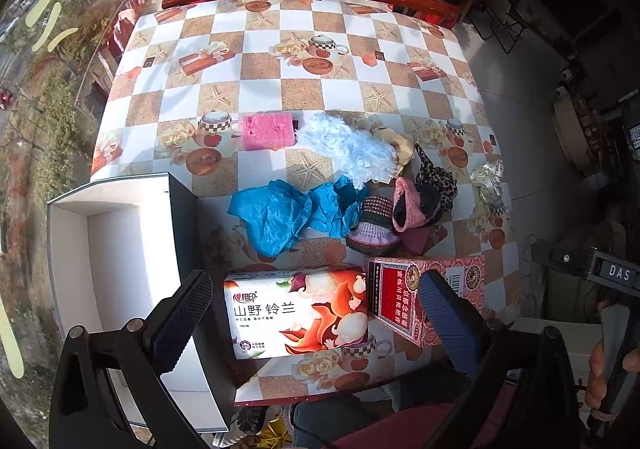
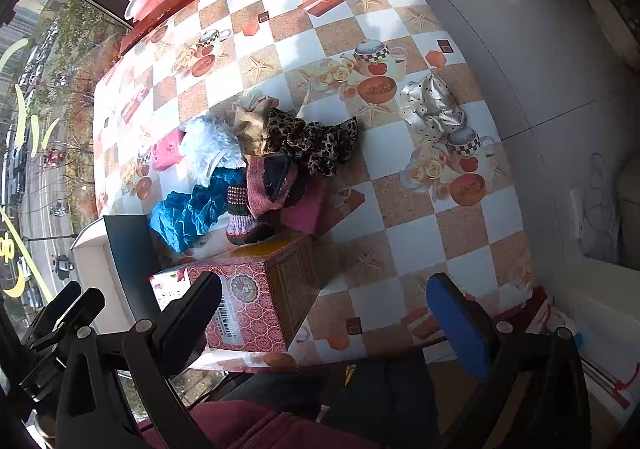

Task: Organize soft objects
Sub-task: 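Move the left tool toward the pink foam sponge while the right tool approaches the polka-dot scarf, then close the left tool on the pink sponge while the right tool grasps the polka-dot scarf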

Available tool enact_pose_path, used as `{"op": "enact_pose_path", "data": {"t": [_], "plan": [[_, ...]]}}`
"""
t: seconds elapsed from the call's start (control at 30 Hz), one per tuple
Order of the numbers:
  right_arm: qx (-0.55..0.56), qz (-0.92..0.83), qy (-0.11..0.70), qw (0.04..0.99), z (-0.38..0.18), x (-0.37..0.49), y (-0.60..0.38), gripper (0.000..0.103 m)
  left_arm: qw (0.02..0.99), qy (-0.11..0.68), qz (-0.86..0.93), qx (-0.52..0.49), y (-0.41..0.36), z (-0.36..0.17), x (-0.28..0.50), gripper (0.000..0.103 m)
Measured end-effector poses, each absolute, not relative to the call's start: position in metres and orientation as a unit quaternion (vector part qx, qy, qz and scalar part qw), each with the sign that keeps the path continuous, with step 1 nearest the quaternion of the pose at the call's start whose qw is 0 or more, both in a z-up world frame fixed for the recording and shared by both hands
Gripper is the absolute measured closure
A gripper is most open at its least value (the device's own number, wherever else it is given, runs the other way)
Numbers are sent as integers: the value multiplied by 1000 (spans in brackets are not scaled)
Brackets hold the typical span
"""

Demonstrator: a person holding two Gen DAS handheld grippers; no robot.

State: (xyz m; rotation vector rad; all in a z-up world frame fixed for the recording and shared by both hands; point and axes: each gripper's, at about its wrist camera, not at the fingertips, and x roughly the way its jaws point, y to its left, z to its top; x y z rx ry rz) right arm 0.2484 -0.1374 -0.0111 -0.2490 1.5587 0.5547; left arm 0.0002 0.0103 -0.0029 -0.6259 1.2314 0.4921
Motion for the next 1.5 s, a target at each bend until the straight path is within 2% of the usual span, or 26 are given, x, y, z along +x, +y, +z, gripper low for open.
{"op": "enact_pose_path", "data": {"t": [0.6,0.97,1.5], "plan": [[-101,221,702,670,-36,278,-145,0,744,566,258,-245,49,-17,34,0],[-99,203,717,659,-59,300,-147,0,704,606,274,-250,75,-53,62,0],[-73,175,733,653,-88,324,-160,0,680,614,290,-278,123,-101,87,0]]}}
